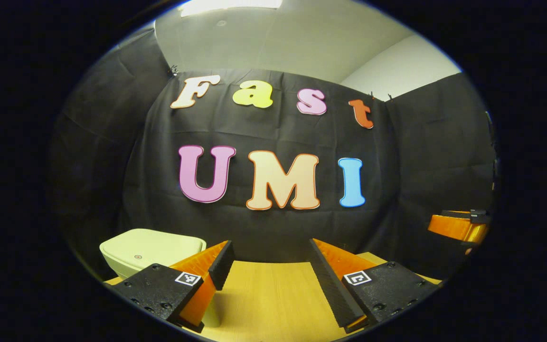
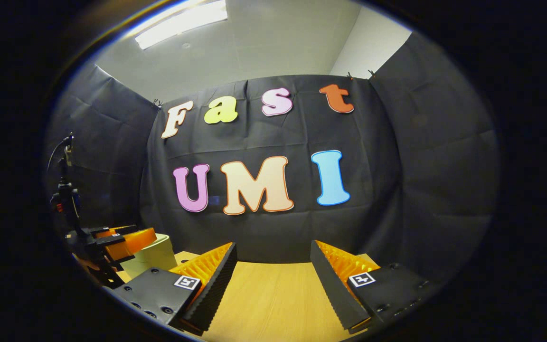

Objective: Press the lid of the desktop garbage bin to open it, pick up the crumpled paper on the desktop and throw it into the bin, then pick up the pop can on the desktop and drop it into the bin, and finally close the garbage bin lid.

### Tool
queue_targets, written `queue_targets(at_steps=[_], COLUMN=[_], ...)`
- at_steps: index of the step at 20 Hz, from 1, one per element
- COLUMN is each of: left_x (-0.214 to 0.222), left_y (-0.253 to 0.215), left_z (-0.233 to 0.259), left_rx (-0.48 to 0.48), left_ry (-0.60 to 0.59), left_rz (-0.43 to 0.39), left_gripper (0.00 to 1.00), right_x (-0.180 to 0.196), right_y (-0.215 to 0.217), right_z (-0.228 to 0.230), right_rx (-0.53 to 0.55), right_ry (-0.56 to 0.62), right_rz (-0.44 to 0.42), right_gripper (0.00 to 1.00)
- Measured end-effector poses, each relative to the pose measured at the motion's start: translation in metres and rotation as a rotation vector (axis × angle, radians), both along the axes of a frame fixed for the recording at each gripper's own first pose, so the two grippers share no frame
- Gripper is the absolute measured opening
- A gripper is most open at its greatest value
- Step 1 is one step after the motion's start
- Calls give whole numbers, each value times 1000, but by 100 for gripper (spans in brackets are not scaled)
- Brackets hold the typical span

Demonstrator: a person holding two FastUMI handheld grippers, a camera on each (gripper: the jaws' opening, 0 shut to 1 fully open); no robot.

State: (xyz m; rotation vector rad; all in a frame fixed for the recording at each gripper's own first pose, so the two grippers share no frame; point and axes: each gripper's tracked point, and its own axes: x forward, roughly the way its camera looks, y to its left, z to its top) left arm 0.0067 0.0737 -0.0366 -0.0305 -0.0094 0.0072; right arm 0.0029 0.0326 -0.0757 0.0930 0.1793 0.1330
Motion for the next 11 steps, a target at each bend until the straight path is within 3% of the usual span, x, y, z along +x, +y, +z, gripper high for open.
queue_targets(at_steps=[3,8,11], left_x=[4,10,13], left_y=[-31,-47,-53], left_z=[-3,9,12], left_rx=[-19,-69,-50], left_ry=[21,-4,-9], left_rz=[-45,-52,-70], left_gripper=[93,93,93], right_x=[-1,2,7], right_y=[-16,-36,-40], right_z=[8,22,26], right_rx=[-6,-7,-14], right_ry=[-13,-52,-65], right_rz=[-8,-30,-34], right_gripper=[97,97,97])
